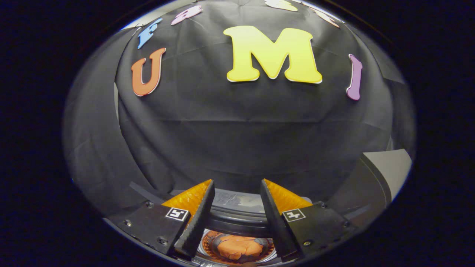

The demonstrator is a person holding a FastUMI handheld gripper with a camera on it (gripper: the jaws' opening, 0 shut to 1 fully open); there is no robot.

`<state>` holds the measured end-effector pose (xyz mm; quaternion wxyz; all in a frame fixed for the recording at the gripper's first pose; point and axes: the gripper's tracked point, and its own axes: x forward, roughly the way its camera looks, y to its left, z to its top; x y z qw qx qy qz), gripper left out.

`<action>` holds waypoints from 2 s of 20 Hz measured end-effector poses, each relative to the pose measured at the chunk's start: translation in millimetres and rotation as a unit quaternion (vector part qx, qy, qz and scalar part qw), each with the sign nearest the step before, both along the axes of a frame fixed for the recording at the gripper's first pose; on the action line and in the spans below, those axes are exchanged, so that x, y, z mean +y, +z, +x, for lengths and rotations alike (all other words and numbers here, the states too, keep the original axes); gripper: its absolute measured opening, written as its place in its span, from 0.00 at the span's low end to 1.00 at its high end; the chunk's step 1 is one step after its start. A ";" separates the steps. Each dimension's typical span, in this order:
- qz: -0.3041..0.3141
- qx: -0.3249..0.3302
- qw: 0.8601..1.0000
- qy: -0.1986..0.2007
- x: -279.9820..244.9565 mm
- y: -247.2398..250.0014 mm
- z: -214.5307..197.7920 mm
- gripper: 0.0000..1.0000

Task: Put the clothes into the washing machine and then close the washing machine lid.

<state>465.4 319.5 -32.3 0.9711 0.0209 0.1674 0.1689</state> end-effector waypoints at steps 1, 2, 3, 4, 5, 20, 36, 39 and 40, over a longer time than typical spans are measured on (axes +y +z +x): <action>0.001 0.003 1.000 0.000 -0.3 -4.4 -7.6 0.78; 0.001 0.008 1.000 0.000 0.5 -12.1 -14.3 0.78; 0.000 0.015 1.000 0.000 0.2 -20.6 -23.8 0.78; 0.000 0.026 1.000 0.001 -1.4 -32.0 -34.4 0.78; 0.000 0.044 0.999 0.001 -1.3 -44.7 -45.1 0.78; -0.012 0.078 0.997 0.022 -69.4 -86.9 -186.4 0.77; 0.014 -0.084 0.994 -0.070 -314.4 0.5 -460.0 0.83; 0.009 -0.090 0.993 -0.071 -333.7 1.4 -473.2 0.88; 0.012 -0.093 0.993 -0.066 -337.0 3.3 -475.5 0.88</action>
